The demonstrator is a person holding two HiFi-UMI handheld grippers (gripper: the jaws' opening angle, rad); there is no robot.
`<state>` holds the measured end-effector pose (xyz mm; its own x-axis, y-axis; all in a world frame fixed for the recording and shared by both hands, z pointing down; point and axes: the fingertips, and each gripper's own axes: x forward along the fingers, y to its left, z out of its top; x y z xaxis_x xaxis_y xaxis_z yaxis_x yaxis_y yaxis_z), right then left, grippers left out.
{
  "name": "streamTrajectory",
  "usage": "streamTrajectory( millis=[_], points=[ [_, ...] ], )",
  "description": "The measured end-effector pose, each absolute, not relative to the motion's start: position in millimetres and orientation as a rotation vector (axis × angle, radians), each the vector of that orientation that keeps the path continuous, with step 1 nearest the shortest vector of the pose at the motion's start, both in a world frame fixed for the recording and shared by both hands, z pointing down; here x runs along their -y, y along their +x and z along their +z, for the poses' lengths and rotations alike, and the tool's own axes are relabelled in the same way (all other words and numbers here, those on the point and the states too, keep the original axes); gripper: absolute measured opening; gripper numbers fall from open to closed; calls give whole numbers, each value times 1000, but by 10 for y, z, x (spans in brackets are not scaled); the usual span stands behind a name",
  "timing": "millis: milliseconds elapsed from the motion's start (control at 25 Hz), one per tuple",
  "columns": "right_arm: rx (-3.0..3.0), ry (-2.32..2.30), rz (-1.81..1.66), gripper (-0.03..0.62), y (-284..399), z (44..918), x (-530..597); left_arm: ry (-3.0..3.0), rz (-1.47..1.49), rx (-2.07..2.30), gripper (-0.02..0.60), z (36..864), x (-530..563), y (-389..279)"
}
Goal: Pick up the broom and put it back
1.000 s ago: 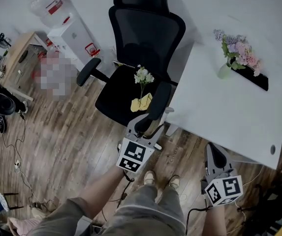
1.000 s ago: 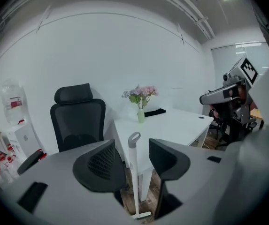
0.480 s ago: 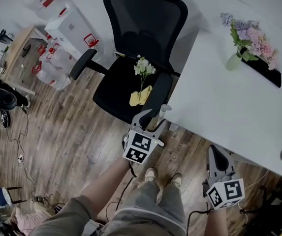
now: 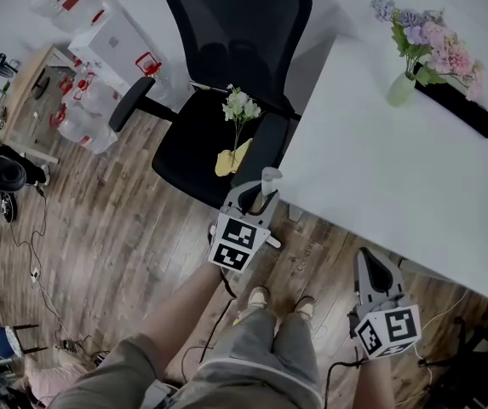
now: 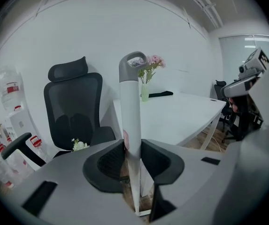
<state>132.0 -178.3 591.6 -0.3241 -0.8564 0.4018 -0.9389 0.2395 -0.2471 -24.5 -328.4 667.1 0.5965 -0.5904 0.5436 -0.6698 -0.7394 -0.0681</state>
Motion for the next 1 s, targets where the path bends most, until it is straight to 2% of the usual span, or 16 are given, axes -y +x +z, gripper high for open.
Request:
streamTrajectory(
  millis=[520, 1000],
  points=[
    [2337, 1709, 607, 29, 1419, 5494, 1551, 2596, 744, 1215, 112, 6344, 2826, -660],
    [2401, 1767, 437, 29, 1433, 4231, 1341, 2712, 600, 1233, 112, 4891, 2432, -677]
  ],
)
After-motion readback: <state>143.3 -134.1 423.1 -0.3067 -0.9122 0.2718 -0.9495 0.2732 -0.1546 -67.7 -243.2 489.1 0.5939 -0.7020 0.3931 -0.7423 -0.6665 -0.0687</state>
